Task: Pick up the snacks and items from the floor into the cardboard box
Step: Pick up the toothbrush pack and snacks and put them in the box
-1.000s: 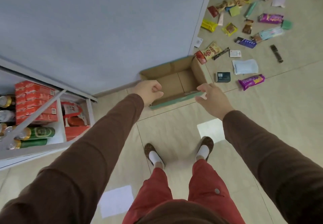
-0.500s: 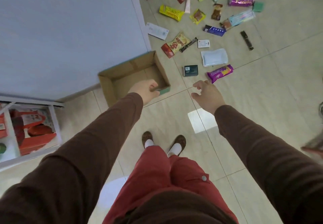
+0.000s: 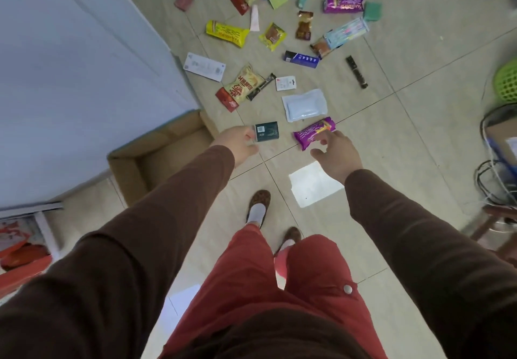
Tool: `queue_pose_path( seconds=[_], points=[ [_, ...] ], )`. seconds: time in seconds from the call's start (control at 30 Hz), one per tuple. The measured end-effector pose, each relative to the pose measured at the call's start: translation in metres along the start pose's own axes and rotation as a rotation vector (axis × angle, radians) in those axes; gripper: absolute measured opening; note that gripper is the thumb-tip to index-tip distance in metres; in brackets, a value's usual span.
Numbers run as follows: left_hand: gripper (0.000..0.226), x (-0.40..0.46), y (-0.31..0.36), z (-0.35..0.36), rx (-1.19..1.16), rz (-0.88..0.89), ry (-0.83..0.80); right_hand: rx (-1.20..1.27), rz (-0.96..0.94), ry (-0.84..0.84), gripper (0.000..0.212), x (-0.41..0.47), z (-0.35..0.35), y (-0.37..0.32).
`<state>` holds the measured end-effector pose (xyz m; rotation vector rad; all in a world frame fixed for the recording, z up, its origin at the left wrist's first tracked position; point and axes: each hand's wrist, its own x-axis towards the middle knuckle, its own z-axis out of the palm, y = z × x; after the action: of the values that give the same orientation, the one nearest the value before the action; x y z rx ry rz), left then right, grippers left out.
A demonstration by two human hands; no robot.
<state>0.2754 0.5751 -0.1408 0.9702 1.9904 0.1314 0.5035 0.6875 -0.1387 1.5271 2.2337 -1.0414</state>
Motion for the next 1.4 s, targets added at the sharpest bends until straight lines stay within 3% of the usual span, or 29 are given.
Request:
queue_pose_path(
  seconds=[0.23, 0.6, 1.07, 1.4],
  points=[
    [0.038, 0.080, 0.114, 0.013, 0.052, -0.008, -0.009, 0.053, 0.023, 0.016, 0.038, 0.068, -0.086, 0.085],
    [0.045, 0.165, 0.304, 0.056, -0.050, -0.110, 0.056, -0.026, -0.031, -0.055, 0.038, 0.179, -0.243, 0.222],
    [0.039, 0.328, 0.401, 0.018, -0.167, -0.152, 0.072, -0.071, -0.102, -0.139, 0.040, 0.370, -0.355, 0.224],
    [0.038, 0.459, 0.413, 0.022, -0.266, -0.294, 0.082, -0.132, -0.098, -0.318, 0.040, 0.539, -0.359, 0.235]
  ],
)
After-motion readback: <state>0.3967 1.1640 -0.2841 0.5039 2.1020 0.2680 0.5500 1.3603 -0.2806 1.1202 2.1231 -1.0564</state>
